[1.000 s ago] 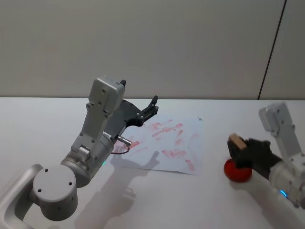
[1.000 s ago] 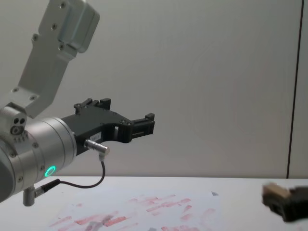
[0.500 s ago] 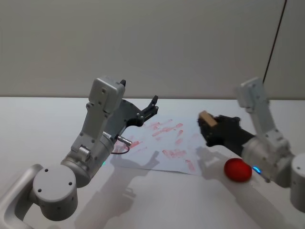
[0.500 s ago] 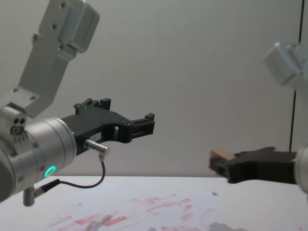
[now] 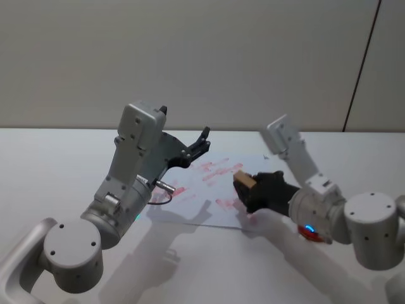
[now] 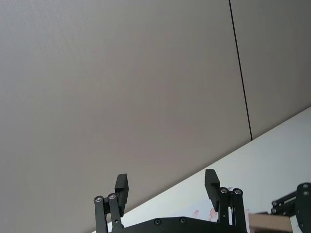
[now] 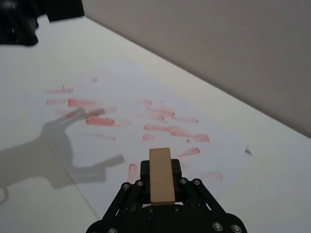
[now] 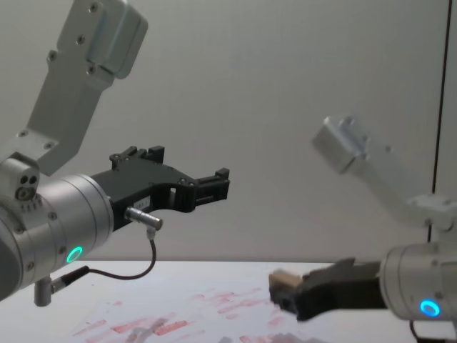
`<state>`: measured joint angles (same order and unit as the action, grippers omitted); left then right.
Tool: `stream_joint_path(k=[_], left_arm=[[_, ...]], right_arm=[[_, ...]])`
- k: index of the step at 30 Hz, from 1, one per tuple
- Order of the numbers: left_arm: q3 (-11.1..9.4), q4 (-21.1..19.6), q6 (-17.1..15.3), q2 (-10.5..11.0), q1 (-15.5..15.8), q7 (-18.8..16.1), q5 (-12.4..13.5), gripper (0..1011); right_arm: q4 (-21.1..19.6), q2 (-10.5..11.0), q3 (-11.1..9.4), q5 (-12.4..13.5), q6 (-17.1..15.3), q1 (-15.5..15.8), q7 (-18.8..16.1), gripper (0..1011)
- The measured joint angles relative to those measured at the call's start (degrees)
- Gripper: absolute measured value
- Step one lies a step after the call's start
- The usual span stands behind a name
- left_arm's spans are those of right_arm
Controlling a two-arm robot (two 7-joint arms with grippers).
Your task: Use the one hand to pick up the stamp and affix it onto the A4 paper.
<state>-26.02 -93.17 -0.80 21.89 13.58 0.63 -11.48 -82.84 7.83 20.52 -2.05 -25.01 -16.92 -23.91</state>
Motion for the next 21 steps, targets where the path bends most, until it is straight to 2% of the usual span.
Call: stream_joint_path(k=[4, 10, 21], left_arm=[[0.00, 0.00, 0.00, 0.00, 0.00, 0.00, 0.00, 1002], [0.00, 0.00, 0.00, 0.00, 0.00, 0.00, 0.00, 1002], [0.00, 0.00, 0.00, 0.00, 0.00, 0.00, 0.00, 1002]], right_arm=[[2.02, -0.40, 0.90, -2.49, -1.75, -0.55, -1.45, 220], [3.84, -0.75, 1.78, -3.98, -3.51, -0.68, -2.14, 220], [5.22, -1.33, 2.36, -3.98, -4.33, -0.65, -1.12, 220]])
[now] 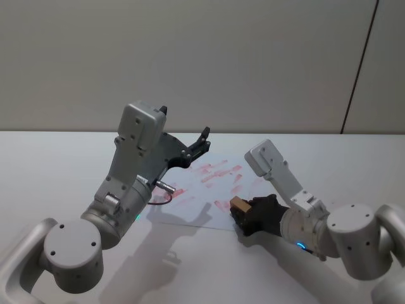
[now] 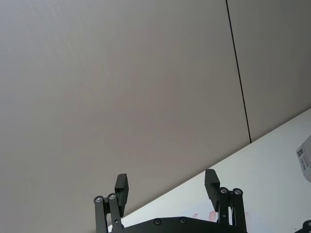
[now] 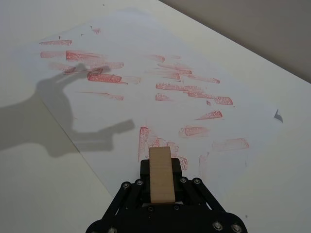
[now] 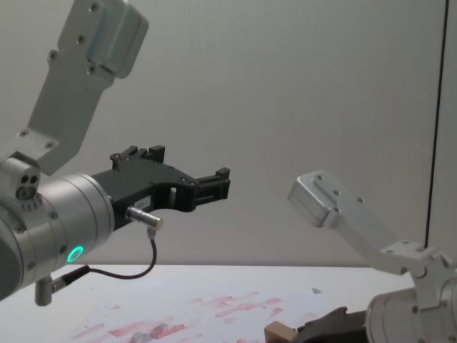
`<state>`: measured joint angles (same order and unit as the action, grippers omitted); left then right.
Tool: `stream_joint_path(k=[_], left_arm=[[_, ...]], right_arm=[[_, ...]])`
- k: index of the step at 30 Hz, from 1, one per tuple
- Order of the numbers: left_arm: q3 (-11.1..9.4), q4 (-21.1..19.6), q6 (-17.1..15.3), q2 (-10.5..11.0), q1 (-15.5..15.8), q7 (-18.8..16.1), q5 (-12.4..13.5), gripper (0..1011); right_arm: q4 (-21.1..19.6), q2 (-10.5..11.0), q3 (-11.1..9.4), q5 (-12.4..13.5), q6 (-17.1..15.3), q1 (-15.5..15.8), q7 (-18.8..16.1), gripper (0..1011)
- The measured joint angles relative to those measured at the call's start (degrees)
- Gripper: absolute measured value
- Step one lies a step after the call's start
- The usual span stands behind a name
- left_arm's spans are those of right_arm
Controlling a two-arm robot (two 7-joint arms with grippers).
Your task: Use the one hand to pick up the stamp and affix it onto the A4 paper.
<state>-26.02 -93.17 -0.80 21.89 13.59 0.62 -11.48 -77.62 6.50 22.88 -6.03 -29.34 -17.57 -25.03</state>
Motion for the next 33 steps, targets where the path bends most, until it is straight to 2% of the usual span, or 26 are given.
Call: stream_joint_path(k=[13, 23, 33], left_arm=[[0.00, 0.00, 0.00, 0.00, 0.00, 0.00, 0.00, 1002], [0.00, 0.00, 0.00, 0.00, 0.00, 0.00, 0.00, 1002], [0.00, 0.00, 0.00, 0.00, 0.00, 0.00, 0.00, 1002]], right_arm=[[0.12, -0.46, -0.23, 2.74, 1.51, 0.12, 3.00, 220], [-6.03, 0.33, -2.20, 7.68, 2.52, 0.57, 5.57, 220], [-14.53, 3.80, -4.64, 12.59, 0.21, 4.54, 8.37, 220]])
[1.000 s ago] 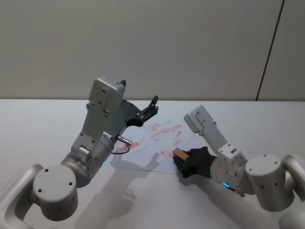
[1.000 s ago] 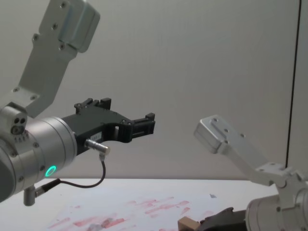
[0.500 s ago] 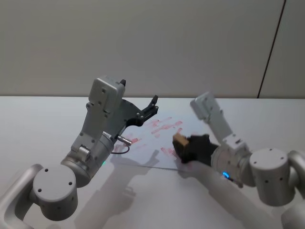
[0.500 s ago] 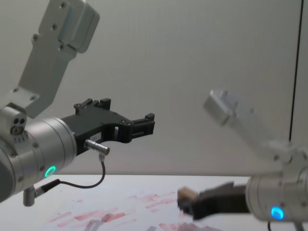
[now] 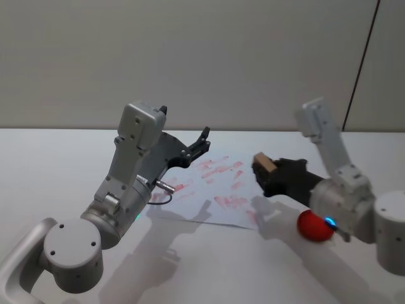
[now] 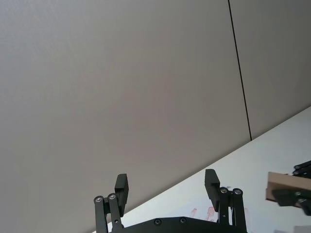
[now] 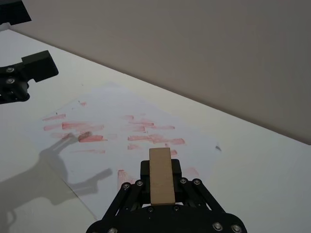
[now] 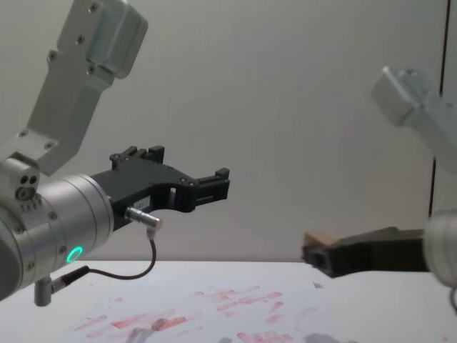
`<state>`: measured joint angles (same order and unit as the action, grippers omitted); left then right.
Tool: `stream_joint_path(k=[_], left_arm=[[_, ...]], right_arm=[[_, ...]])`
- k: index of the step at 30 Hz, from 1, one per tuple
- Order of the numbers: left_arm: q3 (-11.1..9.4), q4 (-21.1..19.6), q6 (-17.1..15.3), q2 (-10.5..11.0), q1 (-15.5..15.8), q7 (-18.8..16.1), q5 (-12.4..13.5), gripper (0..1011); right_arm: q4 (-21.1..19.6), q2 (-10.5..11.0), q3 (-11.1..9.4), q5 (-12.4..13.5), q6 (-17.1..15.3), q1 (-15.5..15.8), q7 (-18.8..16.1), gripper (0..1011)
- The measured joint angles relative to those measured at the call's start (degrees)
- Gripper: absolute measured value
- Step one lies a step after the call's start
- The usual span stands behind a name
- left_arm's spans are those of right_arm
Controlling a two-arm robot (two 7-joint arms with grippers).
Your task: Use the one hand to pick up the stamp and affix it onto the A4 paper.
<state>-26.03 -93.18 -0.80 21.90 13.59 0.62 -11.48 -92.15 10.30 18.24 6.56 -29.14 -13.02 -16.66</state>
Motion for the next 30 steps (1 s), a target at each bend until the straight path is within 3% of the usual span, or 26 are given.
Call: stream_joint_path(k=[14, 19, 30], left_arm=[[0.00, 0.00, 0.00, 0.00, 0.00, 0.00, 0.00, 1002], [0.00, 0.00, 0.00, 0.00, 0.00, 0.00, 0.00, 1003], [0.00, 0.00, 0.00, 0.00, 0.00, 0.00, 0.00, 1003]], right_arm=[[-8.03, 6.48, -3.18, 4.13, -3.64, 7.77, 3.41, 220], [-8.62, 8.00, -3.77, 4.20, -4.14, 9.31, 3.80, 220], [-7.26, 8.79, -3.88, 2.67, -4.38, 9.58, 3.27, 220]])
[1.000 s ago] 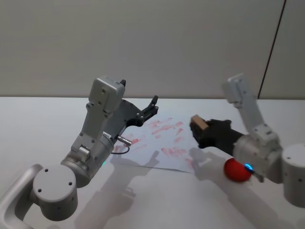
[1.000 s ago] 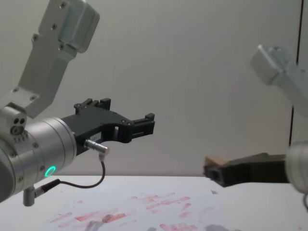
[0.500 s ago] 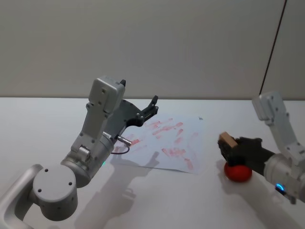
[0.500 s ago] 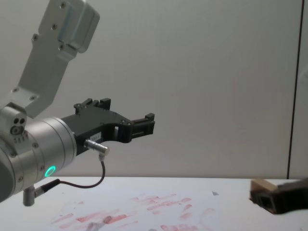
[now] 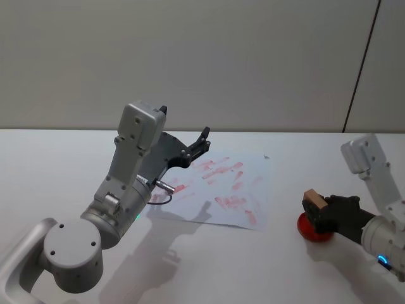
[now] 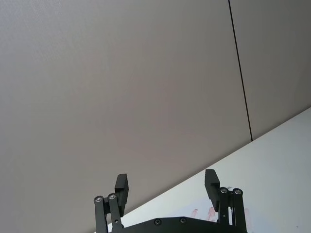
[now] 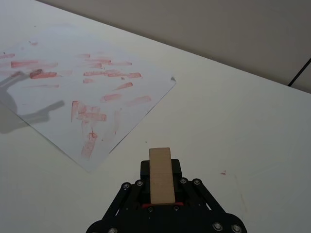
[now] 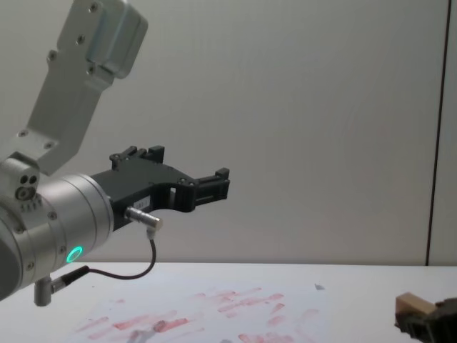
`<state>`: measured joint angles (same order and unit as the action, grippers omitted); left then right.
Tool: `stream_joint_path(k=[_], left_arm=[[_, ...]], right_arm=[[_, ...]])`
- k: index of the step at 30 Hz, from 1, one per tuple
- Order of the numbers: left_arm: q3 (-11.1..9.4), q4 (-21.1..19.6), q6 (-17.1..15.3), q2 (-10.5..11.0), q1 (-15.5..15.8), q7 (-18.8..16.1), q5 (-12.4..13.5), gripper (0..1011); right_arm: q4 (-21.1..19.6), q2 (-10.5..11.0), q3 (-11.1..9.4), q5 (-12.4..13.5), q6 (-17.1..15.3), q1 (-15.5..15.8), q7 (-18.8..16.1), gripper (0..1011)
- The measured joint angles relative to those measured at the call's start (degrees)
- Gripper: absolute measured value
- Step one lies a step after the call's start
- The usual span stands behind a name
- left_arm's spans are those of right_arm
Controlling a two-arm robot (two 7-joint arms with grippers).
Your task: Use the one hand to pick up the stamp and affix it onto the A4 paper.
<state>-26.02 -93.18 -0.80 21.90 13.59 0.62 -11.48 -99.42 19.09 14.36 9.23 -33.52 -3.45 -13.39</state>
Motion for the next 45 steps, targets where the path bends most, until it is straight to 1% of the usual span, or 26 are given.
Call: stream_joint_path(k=[12, 20, 22, 25, 27, 28, 29, 32, 34, 39, 40, 41, 43, 44, 45], left_arm=[[0.00, 0.00, 0.00, 0.00, 0.00, 0.00, 0.00, 1002], [0.00, 0.00, 0.00, 0.00, 0.00, 0.00, 0.00, 1002], [0.00, 0.00, 0.00, 0.00, 0.00, 0.00, 0.00, 1002], [0.00, 0.00, 0.00, 0.00, 0.00, 0.00, 0.00, 1002], [0.00, 0.00, 0.00, 0.00, 0.00, 0.00, 0.00, 1002], [0.00, 0.00, 0.00, 0.00, 0.00, 0.00, 0.00, 1002], [0.00, 0.00, 0.00, 0.00, 0.00, 0.00, 0.00, 1003], [0.00, 0.00, 0.00, 0.00, 0.00, 0.00, 0.00, 1003], [0.00, 0.00, 0.00, 0.00, 0.00, 0.00, 0.00, 1002], [0.00, 0.00, 0.00, 0.00, 0.00, 0.00, 0.00, 1003], [0.00, 0.00, 0.00, 0.00, 0.00, 0.00, 0.00, 1002], [0.00, 0.00, 0.00, 0.00, 0.00, 0.00, 0.00, 1003], [0.00, 0.00, 0.00, 0.00, 0.00, 0.00, 0.00, 1002], [0.00, 0.00, 0.00, 0.00, 0.00, 0.00, 0.00, 1002], [0.00, 0.00, 0.00, -0.01, 0.00, 0.00, 0.00, 1003]], right_arm=[[1.73, -0.03, 0.52, -1.71, -0.69, -0.26, -1.02, 220], [2.12, 0.23, 0.54, -2.20, -1.08, 0.11, -1.04, 220], [2.17, 0.26, 0.54, -2.26, -1.15, 0.17, -1.04, 233], [2.25, 0.34, 0.53, -2.35, -1.25, 0.26, -1.04, 345], [2.30, 0.37, 0.53, -2.42, -1.31, 0.33, -1.04, 386], [2.32, 0.38, 0.53, -2.44, -1.32, 0.35, -1.04, 446], [2.35, 0.40, 0.53, -2.47, -1.34, 0.38, -1.04, 446], [2.38, 0.43, 0.53, -2.52, -1.38, 0.41, -1.03, 566], [2.39, 0.44, 0.53, -2.54, -1.39, 0.44, -1.03, 609], [2.43, 0.47, 0.53, -2.59, -1.44, 0.49, -1.03, 784], [2.43, 0.48, 0.53, -2.60, -1.44, 0.50, -1.02, 802], [2.44, 0.49, 0.52, -2.61, -1.45, 0.50, -1.02, 857], [2.45, 0.49, 0.52, -2.62, -1.46, 0.51, -1.02, 892], [2.47, 0.50, 0.52, -2.63, -1.47, 0.52, -1.01, 939], [2.47, 0.50, 0.52, -2.64, -1.47, 0.52, -1.01, 939]])
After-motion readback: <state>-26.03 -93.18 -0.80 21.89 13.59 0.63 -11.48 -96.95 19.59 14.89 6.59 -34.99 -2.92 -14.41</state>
